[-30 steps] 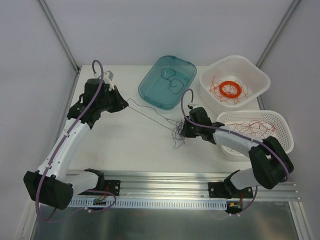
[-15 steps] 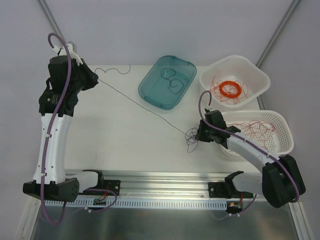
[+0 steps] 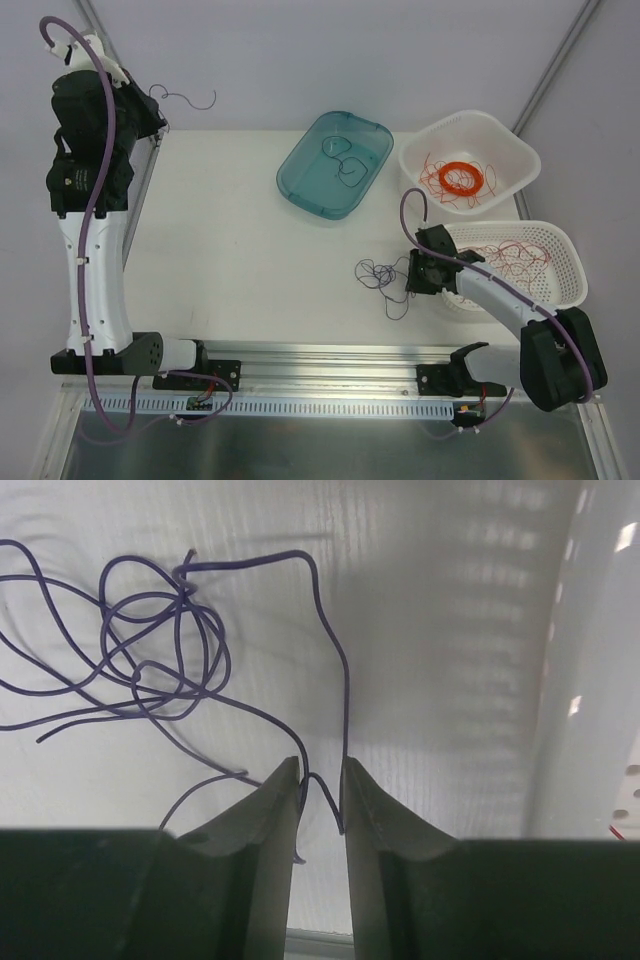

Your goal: Untangle the cables

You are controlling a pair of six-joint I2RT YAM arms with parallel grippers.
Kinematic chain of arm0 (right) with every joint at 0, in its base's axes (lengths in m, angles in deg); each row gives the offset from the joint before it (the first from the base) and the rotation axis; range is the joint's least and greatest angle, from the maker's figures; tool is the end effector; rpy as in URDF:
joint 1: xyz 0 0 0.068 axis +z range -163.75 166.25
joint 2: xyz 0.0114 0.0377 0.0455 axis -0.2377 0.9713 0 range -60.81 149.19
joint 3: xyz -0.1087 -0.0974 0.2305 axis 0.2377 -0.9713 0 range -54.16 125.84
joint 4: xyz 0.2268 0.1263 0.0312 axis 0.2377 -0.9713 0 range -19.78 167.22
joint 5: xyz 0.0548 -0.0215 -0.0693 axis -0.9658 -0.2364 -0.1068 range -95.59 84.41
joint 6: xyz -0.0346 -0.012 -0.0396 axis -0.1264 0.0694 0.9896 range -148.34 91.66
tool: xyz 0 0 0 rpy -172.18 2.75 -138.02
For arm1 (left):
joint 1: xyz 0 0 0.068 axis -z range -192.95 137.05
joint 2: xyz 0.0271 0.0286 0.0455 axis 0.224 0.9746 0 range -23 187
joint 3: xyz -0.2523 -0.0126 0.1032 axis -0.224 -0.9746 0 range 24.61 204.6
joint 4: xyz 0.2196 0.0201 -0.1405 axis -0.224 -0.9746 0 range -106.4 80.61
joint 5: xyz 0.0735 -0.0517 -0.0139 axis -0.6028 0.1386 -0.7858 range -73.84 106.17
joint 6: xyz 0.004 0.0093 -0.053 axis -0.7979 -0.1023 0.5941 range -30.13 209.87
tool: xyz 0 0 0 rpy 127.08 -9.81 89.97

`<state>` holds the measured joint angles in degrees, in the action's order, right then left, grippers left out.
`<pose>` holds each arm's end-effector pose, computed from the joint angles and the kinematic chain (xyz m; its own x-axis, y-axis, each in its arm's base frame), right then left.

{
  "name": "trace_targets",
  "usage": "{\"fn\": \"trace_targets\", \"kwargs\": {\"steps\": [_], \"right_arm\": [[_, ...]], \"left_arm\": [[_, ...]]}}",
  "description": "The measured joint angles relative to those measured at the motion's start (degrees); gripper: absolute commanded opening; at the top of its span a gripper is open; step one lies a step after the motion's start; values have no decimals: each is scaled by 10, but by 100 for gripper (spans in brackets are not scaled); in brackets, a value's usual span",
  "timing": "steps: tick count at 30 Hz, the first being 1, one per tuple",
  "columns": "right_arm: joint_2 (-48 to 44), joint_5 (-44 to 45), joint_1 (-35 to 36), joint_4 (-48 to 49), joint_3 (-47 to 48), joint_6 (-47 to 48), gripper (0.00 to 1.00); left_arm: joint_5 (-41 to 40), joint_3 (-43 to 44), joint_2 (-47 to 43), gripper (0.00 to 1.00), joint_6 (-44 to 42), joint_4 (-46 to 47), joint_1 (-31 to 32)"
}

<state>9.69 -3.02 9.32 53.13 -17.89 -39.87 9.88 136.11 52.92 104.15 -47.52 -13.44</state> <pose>0.2084 0.0871 0.1808 -0.8411 -0.1412 -0.5222 -0.2059 0.9762 0.0676 0.2294 0.0059 0.5562 -0.0138 -0.2454 -0.9693 -0.1252 0.9622 -0.2418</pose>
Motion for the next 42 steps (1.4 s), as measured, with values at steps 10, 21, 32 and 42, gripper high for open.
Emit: {"fn": "trace_targets", "kwargs": {"steps": [10, 21, 32, 42], "right_arm": [[-30, -54, -2, -5, 35, 47, 76], [-97, -85, -2, -29, 116, 86, 84], [-107, -92, -2, -42, 116, 95, 87], [-86, -104, -2, -43, 122, 97, 87]], "left_arm": [[150, 175, 116, 0, 27, 2, 0], [245, 274, 232, 0, 122, 96, 6], [298, 280, 311, 0, 174, 229, 68], [302, 278, 334, 0, 194, 277, 70]]}}
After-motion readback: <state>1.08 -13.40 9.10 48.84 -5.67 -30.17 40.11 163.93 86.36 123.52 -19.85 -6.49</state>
